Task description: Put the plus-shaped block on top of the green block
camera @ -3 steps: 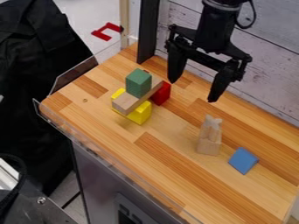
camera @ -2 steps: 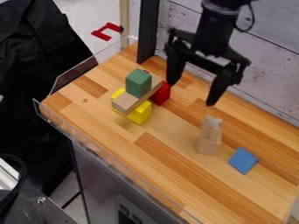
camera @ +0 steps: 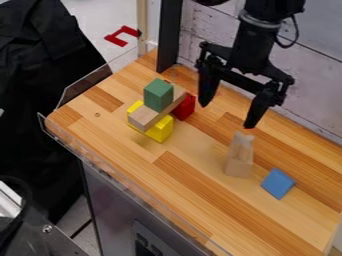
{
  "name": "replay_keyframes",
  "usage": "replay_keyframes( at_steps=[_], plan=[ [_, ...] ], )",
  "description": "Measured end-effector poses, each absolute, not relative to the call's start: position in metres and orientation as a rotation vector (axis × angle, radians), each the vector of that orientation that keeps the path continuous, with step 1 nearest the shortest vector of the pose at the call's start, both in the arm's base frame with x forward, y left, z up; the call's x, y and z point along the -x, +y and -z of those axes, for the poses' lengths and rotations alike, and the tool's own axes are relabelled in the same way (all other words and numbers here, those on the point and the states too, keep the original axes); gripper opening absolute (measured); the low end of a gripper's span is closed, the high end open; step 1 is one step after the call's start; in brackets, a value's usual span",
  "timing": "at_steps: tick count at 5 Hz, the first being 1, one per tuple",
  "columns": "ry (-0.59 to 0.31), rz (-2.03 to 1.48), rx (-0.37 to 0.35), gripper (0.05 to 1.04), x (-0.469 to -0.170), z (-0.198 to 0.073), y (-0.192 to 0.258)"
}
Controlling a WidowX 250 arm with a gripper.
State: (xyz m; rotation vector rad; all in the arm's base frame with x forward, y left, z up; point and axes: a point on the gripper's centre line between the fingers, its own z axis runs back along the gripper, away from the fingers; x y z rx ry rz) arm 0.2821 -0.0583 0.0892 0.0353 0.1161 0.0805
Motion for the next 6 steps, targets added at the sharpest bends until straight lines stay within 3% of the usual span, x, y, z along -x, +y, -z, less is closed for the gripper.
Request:
replay_keyframes(
  at_steps=[3,4,6],
  plan=[
    [0.01,-0.163,0.078,1.0,-0.286,-0.062,-0.073],
    [0.025,-0.176,0.08,1.0,-0.286,-0.055,-0.074],
    [0.106,-0.197,0.006,1.0,-0.293,-0.042,-0.077]
  ],
)
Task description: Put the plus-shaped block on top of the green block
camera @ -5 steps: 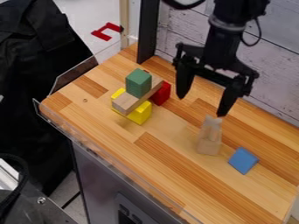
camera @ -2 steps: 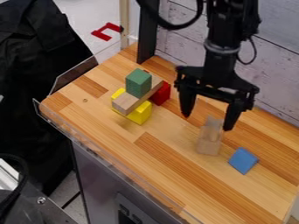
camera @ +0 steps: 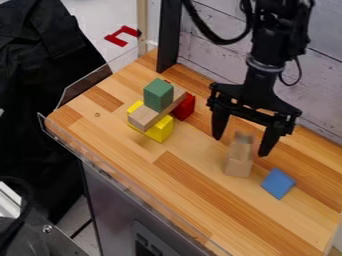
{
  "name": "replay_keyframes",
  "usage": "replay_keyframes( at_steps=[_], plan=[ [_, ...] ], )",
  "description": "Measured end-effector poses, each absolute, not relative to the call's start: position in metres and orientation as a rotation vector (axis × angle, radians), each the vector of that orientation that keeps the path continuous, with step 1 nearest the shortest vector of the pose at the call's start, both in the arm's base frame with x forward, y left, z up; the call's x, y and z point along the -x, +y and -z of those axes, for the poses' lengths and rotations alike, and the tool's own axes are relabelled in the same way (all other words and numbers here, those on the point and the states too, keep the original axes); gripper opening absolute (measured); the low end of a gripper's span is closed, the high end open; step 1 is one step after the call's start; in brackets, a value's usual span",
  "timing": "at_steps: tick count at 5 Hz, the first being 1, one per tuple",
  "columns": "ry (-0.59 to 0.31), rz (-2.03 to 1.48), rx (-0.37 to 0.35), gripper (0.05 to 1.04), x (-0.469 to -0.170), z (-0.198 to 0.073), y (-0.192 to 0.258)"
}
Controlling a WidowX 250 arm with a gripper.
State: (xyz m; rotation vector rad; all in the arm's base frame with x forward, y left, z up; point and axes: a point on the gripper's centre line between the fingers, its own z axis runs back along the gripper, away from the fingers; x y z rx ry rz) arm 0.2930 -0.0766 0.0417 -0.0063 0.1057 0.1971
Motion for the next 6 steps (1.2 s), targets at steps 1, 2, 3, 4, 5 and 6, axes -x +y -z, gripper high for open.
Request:
replay_keyframes(
  at_steps=[1,2,3,4,5,6],
  plan=[
    [0.11,-0.208,0.0,1.0,-0.296,-0.039,-0.077],
    [0.1,-0.222,0.015,0.948,-0.298,-0.039,-0.079],
    [0.093,-0.245,0.03,0.652,-0.298,-0.036,-0.078],
    [0.096,-0.257,0.039,0.45,-0.295,-0.033,-0.076],
    [0.073,-0.266,0.029,0.449,-0.291,-0.047,-0.069],
    [0.025,-0.299,0.023,0.449,-0.289,-0.072,-0.052]
  ],
)
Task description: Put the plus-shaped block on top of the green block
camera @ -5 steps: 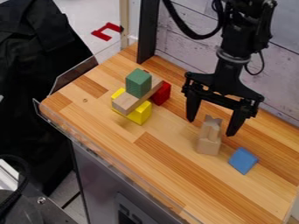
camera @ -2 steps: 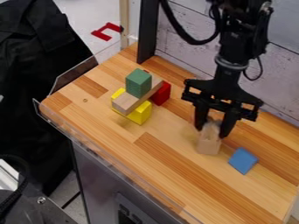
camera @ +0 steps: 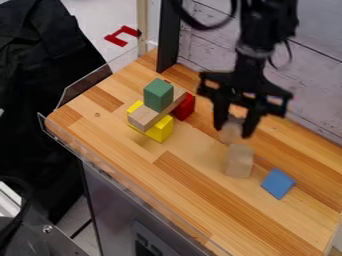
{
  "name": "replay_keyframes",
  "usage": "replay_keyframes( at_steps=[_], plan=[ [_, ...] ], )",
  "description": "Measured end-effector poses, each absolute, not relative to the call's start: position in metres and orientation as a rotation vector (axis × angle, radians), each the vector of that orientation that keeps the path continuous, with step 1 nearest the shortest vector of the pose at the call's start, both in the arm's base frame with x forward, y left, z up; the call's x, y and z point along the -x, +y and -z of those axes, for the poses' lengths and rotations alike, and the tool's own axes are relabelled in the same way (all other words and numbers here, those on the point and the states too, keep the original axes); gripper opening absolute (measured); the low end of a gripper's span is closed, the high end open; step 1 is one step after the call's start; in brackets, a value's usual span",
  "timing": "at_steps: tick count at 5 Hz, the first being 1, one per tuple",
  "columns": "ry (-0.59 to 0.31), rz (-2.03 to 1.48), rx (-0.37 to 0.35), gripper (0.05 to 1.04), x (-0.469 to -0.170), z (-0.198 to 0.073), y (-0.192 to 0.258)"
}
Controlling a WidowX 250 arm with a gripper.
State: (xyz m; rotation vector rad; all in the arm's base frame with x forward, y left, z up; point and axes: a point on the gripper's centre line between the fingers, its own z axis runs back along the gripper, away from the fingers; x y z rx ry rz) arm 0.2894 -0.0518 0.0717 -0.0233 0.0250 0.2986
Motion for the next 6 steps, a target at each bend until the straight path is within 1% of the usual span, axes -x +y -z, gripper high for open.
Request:
replay_keyframes(
  at_steps=[1,2,3,5,6],
  plan=[
    [-0.01,-0.298,0.01,0.449,-0.286,-0.096,-0.025],
    [0.017,-0.242,0.053,0.449,-0.287,-0.1,0.006],
    [0.07,-0.176,0.064,0.449,-0.283,-0.091,0.03],
    [0.09,-0.059,0.078,0.449,-0.285,-0.084,0.056],
    [0.093,-0.04,0.064,0.449,-0.284,-0.084,0.059]
  ],
)
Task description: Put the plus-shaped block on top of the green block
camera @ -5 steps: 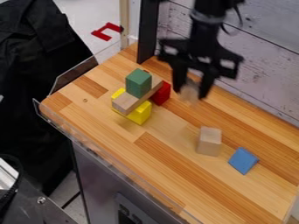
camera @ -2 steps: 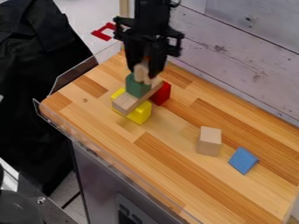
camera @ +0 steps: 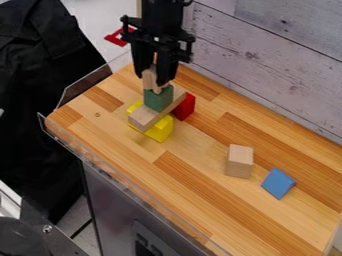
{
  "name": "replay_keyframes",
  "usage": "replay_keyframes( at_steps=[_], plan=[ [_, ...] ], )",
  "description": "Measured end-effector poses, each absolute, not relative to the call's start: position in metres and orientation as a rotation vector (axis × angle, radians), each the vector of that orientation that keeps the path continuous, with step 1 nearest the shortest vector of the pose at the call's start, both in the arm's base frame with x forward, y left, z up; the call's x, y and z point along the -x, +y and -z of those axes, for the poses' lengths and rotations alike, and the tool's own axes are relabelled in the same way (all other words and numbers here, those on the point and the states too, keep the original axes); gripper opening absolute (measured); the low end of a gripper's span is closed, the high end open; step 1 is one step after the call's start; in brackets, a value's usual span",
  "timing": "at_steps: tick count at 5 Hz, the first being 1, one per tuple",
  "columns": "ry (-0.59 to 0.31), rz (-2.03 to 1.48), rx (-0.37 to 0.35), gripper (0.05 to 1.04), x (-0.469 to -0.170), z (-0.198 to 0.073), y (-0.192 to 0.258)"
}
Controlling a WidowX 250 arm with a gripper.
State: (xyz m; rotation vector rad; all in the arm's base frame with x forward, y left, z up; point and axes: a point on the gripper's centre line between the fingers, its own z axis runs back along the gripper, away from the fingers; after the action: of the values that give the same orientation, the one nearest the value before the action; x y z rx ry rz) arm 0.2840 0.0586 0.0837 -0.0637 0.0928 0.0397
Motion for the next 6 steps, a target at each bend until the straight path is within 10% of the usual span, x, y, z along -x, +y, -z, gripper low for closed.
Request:
replay_keyframes(
  at_steps=[2,4,6],
  plan=[
    [0.084,-0.04,0.059,0.496,-0.285,-0.084,0.06],
    [0.073,-0.074,0.062,1.003,-0.287,-0.082,0.059],
    [0.038,-0.102,0.016,0.999,-0.281,-0.11,0.058]
  ],
)
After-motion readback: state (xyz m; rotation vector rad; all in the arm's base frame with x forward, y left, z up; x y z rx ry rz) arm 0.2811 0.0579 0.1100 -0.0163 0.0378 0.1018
